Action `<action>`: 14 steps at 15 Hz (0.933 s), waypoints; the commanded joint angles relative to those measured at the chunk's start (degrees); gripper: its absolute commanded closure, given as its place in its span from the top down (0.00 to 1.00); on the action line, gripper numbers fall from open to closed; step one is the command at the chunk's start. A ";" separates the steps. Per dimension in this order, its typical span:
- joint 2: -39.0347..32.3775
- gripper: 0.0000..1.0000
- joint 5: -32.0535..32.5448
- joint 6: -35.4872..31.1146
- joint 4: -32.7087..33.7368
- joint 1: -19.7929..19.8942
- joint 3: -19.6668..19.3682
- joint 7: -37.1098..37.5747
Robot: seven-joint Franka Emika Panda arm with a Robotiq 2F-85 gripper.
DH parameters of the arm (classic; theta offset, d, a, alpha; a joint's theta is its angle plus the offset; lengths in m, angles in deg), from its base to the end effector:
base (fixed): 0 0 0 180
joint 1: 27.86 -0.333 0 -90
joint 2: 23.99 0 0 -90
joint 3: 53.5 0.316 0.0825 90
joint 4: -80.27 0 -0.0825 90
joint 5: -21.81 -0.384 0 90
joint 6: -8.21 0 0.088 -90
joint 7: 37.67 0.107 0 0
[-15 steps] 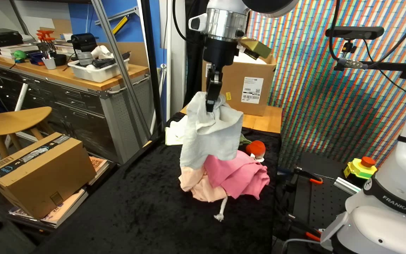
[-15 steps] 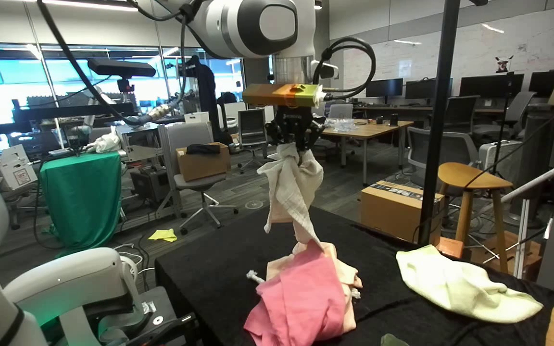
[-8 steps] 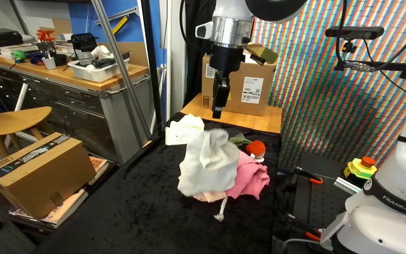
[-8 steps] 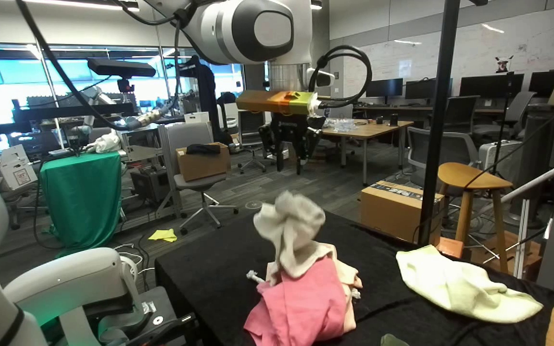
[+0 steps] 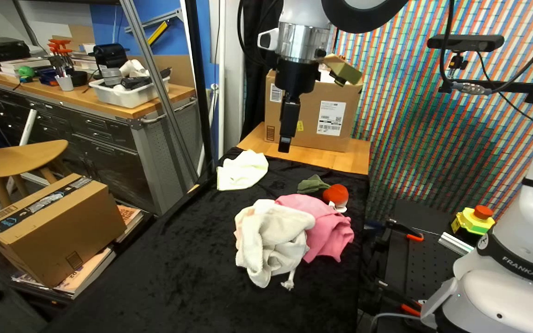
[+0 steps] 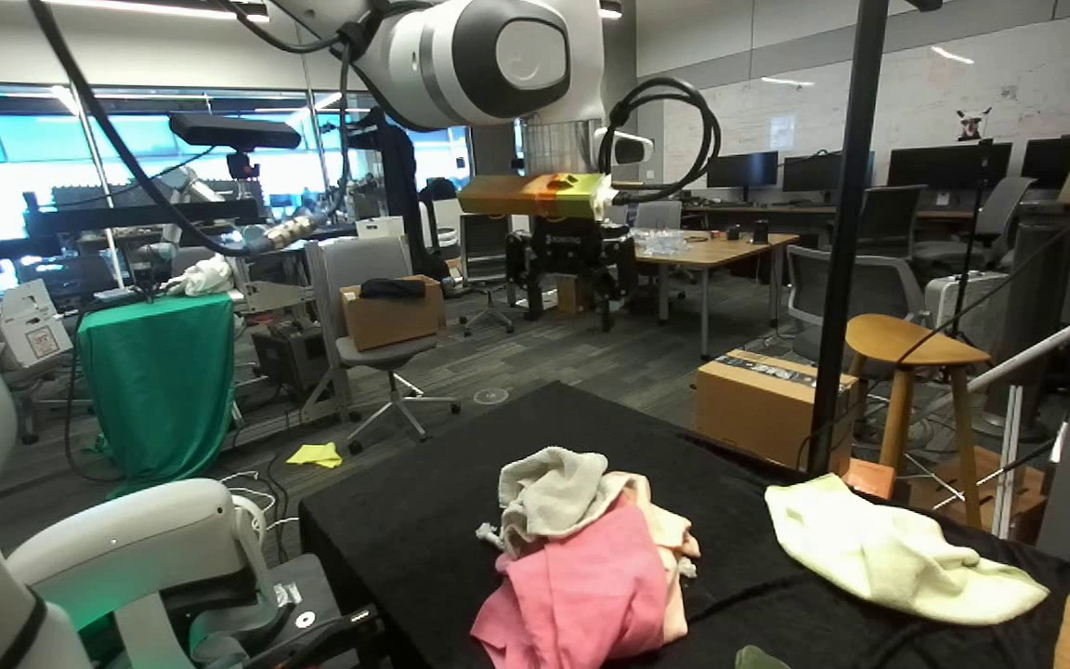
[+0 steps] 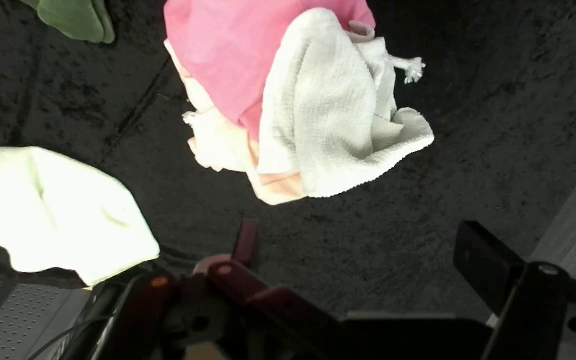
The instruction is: Pile up all the objects on the table.
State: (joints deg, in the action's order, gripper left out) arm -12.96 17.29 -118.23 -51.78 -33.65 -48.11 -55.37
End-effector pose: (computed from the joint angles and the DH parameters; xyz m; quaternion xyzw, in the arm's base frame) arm 0.4800 0.0986 0.4332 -0.9724 -0.2273 -0.0483 0.0211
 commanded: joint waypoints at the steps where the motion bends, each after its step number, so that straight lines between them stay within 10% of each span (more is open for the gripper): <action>1: -2.18 1.00 2.13 -0.62 3.41 0.50 -0.79 3.79; 14: -23.60 1.00 1.17 -7.59 21.20 5.10 -4.34 6.66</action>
State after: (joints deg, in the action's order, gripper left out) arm -30.94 19.62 -124.23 -36.27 -29.70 -52.19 -49.03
